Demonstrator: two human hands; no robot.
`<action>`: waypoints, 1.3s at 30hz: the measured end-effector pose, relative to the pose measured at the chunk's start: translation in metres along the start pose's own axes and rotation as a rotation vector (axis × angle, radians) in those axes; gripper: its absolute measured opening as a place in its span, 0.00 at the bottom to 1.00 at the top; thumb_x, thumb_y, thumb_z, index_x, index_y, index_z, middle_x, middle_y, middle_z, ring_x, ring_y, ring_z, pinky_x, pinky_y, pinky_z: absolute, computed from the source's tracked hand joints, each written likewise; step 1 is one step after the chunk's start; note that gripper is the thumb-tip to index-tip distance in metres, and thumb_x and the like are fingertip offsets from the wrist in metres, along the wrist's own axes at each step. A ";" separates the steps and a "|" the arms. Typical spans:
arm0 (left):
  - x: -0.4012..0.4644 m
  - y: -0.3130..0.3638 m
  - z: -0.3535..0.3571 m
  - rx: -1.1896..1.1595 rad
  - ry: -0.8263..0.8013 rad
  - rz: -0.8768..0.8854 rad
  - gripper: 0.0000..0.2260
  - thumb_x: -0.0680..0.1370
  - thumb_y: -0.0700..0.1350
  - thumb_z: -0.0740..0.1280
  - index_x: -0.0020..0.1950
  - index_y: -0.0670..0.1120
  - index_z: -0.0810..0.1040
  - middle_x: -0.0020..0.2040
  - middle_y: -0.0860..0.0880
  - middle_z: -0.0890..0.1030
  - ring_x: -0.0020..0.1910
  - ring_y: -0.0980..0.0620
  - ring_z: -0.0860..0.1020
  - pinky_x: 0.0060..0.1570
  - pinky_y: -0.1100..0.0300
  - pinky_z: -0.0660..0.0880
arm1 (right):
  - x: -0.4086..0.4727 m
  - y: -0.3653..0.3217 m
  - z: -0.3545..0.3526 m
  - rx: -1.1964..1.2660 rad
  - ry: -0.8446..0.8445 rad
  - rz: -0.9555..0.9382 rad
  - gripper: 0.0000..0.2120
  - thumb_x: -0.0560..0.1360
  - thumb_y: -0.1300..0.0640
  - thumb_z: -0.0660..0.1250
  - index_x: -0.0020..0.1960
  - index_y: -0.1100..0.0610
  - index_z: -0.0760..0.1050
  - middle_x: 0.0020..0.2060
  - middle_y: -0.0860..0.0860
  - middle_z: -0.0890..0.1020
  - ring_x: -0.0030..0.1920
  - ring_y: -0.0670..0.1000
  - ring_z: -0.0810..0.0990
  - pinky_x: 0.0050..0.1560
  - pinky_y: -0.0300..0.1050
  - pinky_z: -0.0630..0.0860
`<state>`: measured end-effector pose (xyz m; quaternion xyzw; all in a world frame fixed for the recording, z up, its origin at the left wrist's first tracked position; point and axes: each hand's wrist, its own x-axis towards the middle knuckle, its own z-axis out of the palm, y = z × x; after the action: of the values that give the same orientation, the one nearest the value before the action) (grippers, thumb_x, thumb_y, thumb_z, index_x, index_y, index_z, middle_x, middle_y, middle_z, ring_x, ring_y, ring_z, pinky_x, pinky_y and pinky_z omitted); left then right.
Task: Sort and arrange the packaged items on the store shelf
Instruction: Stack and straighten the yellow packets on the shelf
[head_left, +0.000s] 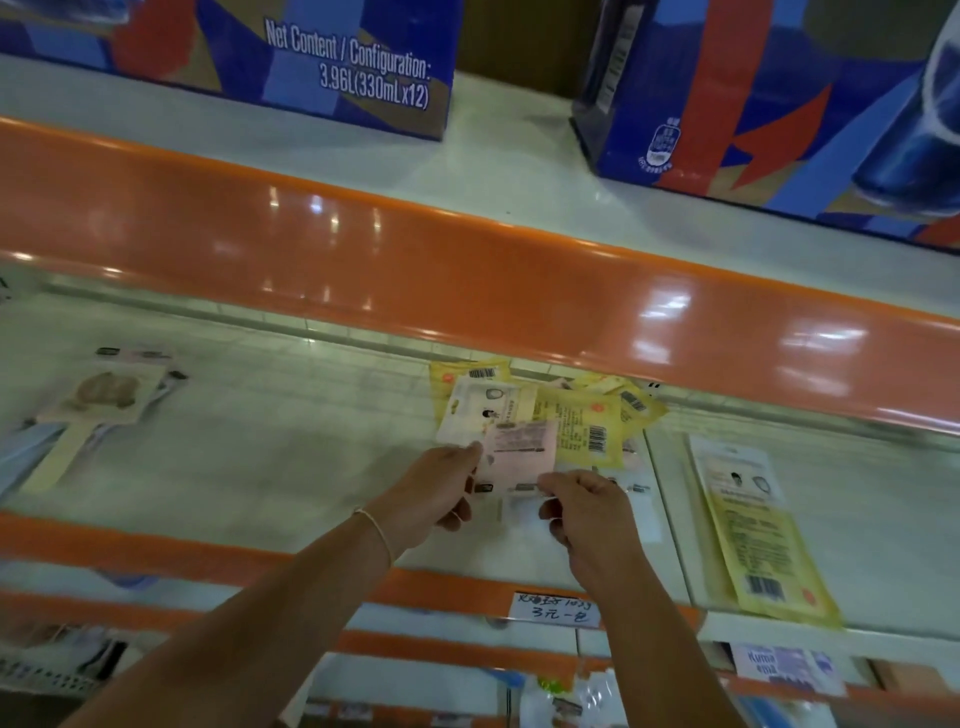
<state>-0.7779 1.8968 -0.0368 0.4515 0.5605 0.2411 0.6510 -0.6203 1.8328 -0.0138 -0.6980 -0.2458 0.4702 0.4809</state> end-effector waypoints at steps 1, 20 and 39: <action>0.001 0.000 0.003 -0.026 0.008 -0.005 0.14 0.82 0.52 0.59 0.47 0.43 0.74 0.36 0.45 0.73 0.25 0.51 0.72 0.25 0.62 0.66 | -0.001 0.002 -0.002 -0.034 -0.013 -0.022 0.10 0.75 0.65 0.70 0.35 0.64 0.78 0.26 0.58 0.77 0.25 0.51 0.67 0.26 0.42 0.63; -0.016 -0.023 -0.040 -0.165 0.399 0.098 0.11 0.79 0.46 0.68 0.43 0.40 0.72 0.33 0.43 0.70 0.25 0.50 0.69 0.26 0.59 0.68 | 0.011 0.017 0.031 -0.311 -0.323 -0.212 0.13 0.76 0.55 0.71 0.35 0.61 0.80 0.24 0.50 0.77 0.22 0.44 0.70 0.25 0.36 0.68; -0.061 -0.046 -0.267 -0.185 0.737 0.054 0.13 0.79 0.45 0.67 0.36 0.44 0.71 0.27 0.48 0.70 0.23 0.51 0.68 0.22 0.63 0.64 | -0.038 0.005 0.232 -0.377 -0.491 -0.251 0.07 0.75 0.56 0.72 0.41 0.59 0.83 0.28 0.52 0.80 0.25 0.43 0.76 0.27 0.41 0.69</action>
<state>-1.0550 1.9098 -0.0353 0.2883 0.7208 0.4540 0.4373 -0.8442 1.9028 -0.0242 -0.6048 -0.5213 0.5076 0.3237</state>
